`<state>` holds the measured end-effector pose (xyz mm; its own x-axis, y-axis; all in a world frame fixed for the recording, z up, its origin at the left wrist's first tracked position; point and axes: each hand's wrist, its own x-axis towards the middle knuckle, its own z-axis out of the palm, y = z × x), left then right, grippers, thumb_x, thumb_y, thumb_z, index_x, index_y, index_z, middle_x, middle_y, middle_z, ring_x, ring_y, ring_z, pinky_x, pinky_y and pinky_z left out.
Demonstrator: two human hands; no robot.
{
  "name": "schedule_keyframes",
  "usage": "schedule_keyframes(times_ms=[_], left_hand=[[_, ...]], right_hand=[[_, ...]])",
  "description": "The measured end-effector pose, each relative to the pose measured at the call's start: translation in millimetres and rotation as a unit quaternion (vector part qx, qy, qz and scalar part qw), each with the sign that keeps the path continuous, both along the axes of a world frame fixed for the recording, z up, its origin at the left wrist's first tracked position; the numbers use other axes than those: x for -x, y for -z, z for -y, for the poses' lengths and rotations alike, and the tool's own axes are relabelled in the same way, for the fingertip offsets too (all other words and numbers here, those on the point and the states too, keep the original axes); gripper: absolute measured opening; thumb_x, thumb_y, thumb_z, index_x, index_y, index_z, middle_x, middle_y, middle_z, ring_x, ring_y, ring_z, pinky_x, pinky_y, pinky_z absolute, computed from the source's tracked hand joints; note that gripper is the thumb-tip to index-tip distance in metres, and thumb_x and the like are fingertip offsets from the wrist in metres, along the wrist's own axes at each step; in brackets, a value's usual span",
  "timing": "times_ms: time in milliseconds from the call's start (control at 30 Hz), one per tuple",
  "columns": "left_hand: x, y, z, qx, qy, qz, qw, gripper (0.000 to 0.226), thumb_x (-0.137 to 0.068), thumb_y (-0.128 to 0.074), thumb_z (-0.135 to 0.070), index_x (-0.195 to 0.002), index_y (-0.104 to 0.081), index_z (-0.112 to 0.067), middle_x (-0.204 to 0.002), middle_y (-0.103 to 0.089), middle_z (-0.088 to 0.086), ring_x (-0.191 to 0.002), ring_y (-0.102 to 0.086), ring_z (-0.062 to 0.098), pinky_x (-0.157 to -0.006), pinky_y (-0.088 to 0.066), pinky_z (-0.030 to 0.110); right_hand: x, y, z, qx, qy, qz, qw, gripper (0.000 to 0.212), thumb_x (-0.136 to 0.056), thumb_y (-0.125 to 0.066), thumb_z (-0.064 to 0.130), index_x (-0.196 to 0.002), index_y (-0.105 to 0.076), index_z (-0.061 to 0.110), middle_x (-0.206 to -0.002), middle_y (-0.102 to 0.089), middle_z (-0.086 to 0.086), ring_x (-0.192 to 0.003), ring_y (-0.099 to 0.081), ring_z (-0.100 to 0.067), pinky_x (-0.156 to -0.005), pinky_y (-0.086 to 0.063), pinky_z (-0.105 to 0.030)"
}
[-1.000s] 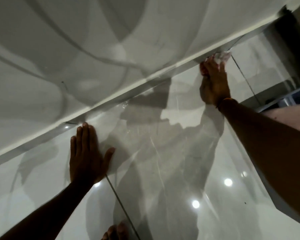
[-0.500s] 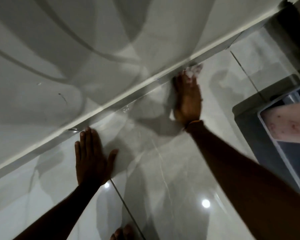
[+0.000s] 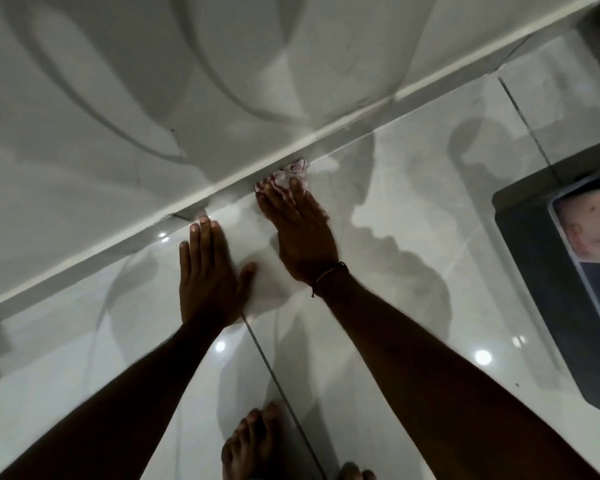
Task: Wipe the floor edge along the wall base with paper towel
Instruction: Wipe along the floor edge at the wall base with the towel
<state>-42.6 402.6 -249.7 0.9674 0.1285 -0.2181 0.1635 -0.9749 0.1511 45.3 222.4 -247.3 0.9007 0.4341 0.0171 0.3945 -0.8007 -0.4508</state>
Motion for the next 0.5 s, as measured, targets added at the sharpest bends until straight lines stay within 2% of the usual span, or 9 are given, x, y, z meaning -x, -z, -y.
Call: schedule_keyframes(times_ms=[133, 267, 400, 500], left_hand=[[1, 0, -3, 0.002, 0.009, 0.01, 1.0, 0.097, -0.101, -0.026, -0.071, -0.166, -0.013, 0.001, -0.175, -0.013, 0.023, -0.164, -0.008, 0.039, -0.132, -0.007, 0.052], [3, 1, -6, 0.005, 0.011, 0.02, 1.0, 0.098, -0.101, -0.027, -0.072, -0.166, -0.016, 0.001, -0.175, -0.014, 0.023, -0.164, -0.01, 0.039, -0.132, -0.009, 0.053], [4, 2, -5, 0.004, 0.009, 0.028, 1.0, 0.099, -0.1, -0.027, -0.072, -0.166, -0.015, 0.001, -0.176, -0.013, 0.022, -0.164, -0.01, 0.039, -0.132, -0.01, 0.054], [4, 3, -4, -0.002, 0.006, 0.026, 1.0, 0.099, -0.1, -0.032, -0.071, -0.166, -0.014, 0.0, -0.176, -0.012, 0.021, -0.164, -0.009, 0.038, -0.132, -0.009, 0.053]], right_hand=[[6, -4, -18, -0.006, 0.042, -0.016, 0.999, 0.075, -0.09, -0.04, 0.005, -0.164, -0.039, 0.018, -0.174, -0.036, -0.003, -0.164, -0.021, -0.041, -0.132, -0.027, -0.057], [15, 1, -25, 0.044, -0.022, 0.021, 0.999, 0.07, -0.096, -0.034, 0.011, -0.165, -0.037, 0.021, -0.174, -0.035, 0.0, -0.164, -0.023, -0.039, -0.133, -0.025, -0.053], [-12, 7, 6, 0.072, -0.026, 0.014, 0.997, 0.072, -0.097, -0.031, 0.007, -0.167, -0.033, 0.027, -0.176, -0.032, 0.001, -0.165, -0.024, -0.035, -0.135, -0.021, -0.049], [-48, 10, 59, 0.091, -0.007, -0.01, 0.996, 0.065, -0.103, -0.023, 0.02, -0.166, -0.034, 0.024, -0.176, -0.032, -0.005, -0.165, -0.023, -0.036, -0.135, -0.018, -0.054]])
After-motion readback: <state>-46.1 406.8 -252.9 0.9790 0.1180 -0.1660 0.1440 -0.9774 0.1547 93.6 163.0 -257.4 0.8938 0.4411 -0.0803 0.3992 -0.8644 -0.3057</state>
